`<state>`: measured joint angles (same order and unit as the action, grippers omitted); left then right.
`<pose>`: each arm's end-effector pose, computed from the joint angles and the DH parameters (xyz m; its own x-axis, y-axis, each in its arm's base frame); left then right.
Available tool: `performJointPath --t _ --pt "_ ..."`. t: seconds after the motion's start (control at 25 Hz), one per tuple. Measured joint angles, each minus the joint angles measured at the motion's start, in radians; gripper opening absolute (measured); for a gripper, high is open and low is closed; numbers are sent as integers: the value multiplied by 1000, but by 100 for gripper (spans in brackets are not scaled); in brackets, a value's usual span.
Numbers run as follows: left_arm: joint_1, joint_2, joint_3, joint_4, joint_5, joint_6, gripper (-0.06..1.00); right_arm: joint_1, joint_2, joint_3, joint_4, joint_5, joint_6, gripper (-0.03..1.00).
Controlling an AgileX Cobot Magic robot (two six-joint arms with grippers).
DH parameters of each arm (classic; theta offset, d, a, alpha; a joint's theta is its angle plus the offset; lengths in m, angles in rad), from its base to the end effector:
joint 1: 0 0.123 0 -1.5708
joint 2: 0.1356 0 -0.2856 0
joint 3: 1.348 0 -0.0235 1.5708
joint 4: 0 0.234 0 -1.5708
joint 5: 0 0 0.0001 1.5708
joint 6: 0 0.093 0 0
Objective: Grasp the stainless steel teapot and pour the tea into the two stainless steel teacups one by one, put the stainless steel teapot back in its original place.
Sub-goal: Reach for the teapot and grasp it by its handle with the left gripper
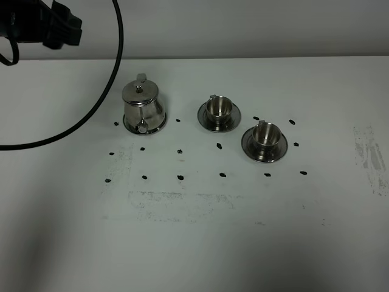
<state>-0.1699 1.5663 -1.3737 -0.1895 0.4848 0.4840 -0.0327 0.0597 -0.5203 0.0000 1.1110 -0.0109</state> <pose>0.3434 -0.0672 0.3538 -0.4408 0.3896 -0.8086 0.3973 0.8925 0.2135 -0.0141 0.0005 0.2706 -0.5339 0.0066 -0.8455 0.0269 0.9996 -0.0092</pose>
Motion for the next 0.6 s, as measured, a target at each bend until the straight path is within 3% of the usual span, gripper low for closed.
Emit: performJointPath --t 0.24,0.6 --pt "0 147 -85 -2 9 -26 57 0 0 0 0 0 1 34" --pt "-62 451 -380 1 18 -81 57 0 0 0 0 0 1 34"
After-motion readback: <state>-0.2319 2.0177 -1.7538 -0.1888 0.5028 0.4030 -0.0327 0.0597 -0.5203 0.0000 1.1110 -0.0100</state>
